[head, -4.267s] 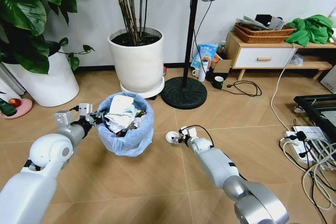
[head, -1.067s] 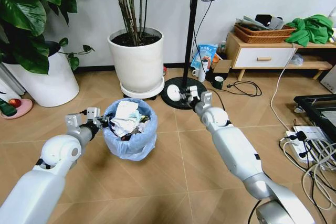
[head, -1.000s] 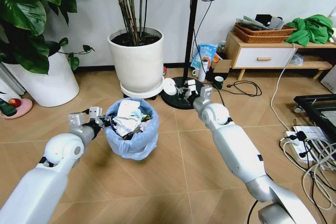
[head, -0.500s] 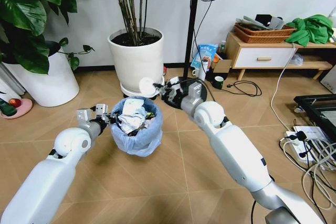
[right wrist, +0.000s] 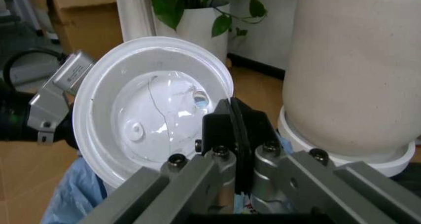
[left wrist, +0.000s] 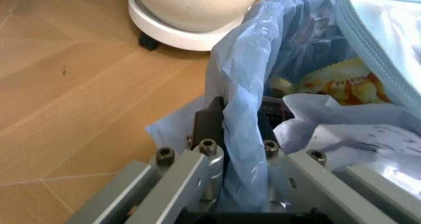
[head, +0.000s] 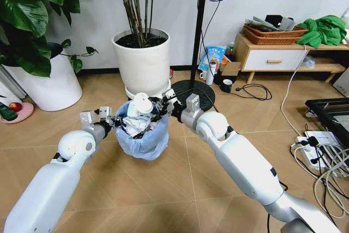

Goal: Pick up the trash bin and place the garbage on the floor into it.

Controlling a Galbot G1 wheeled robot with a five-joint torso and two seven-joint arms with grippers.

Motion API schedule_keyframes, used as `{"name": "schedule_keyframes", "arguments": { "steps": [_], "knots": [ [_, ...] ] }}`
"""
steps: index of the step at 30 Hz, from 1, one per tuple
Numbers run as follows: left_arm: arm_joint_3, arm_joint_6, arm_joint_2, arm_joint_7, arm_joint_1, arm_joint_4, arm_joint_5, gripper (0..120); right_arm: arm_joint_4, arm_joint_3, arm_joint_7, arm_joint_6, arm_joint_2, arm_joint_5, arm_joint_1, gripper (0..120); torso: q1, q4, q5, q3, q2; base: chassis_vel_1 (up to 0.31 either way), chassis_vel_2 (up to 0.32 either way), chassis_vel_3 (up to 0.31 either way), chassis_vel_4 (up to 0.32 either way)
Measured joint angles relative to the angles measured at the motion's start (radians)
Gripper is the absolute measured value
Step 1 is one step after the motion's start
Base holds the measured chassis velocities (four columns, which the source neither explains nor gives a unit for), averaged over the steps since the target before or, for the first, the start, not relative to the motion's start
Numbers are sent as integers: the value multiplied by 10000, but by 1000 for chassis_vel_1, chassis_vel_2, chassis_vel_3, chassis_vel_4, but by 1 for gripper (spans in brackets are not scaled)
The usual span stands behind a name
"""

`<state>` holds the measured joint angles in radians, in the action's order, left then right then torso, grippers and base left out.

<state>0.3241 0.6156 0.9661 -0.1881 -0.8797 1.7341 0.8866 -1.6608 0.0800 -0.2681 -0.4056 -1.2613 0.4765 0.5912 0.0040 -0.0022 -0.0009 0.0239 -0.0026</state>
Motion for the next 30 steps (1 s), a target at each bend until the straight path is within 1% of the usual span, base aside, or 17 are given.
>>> {"name": "schedule_keyframes", "arguments": {
  "steps": [5, 9, 10, 14, 21, 22, 23, 24, 26, 28, 30],
  "knots": [
    [-5, 12, 0, -44, 103, 0, 44, 0, 166, 230, -104, 76, 15, -187, 46, 0, 0, -1, 0, 0, 0, 0, 0, 0, 0],
    [-8, 16, 12, -52, 145, 3, 61, 0, 521, 426, -139, 185, -44, -456, 48, 0, 0, -1, -1, 0, 1, 0, 0, 0, 0],
    [-8, 17, 12, -54, 150, 23, 62, 0, 744, 502, -162, 279, -91, -740, 2, 0, 0, 0, 0, 0, 0, 0, 0, 0, 0],
    [-8, 20, 0, -46, 150, 63, 63, 0, 951, 605, -133, 318, -170, -972, -118, 0, 0, 0, 0, 0, 1, 0, 0, 0, 0],
    [5, 20, 1, -20, 147, 60, 54, 0, 926, 621, 72, 247, -241, -1031, -192, 1, 0, 0, 0, 0, 2, 0, 0, 0, 0],
    [7, 21, 6, -14, 143, 53, 51, 0, 897, 622, 103, 244, -235, -1031, -197, 5, 0, 0, -1, 0, 2, 0, 0, 0, 0],
    [10, 21, 11, -1, 139, 40, 46, 0, 879, 622, 158, 244, -235, -1031, -213, 11, 0, -1, 0, 0, 2, 0, 0, 0, 0],
    [10, 21, 11, -1, 139, 40, 46, 0, 879, 622, 158, 244, -235, -1031, -213, 11, 0, -1, 0, 0, 2, 0, 0, 0, 0],
    [10, 20, 20, 5, 137, 25, 40, 0, 881, 624, 226, 246, -247, -1028, -233, 19, 0, 0, 0, 0, 2, 0, 0, 0, 0],
    [10, 20, 31, 9, 146, 17, 36, 0, 903, 624, 267, 250, -260, -1009, -268, 31, 0, 0, 0, 0, 2, 0, 0, 0, 0],
    [10, 20, 34, 9, 151, 15, 35, 0, 908, 624, 274, 255, -260, -1000, -275, 32, 0, 0, 0, 0, 2, 0, 0, 0, 0]
  ]
}}
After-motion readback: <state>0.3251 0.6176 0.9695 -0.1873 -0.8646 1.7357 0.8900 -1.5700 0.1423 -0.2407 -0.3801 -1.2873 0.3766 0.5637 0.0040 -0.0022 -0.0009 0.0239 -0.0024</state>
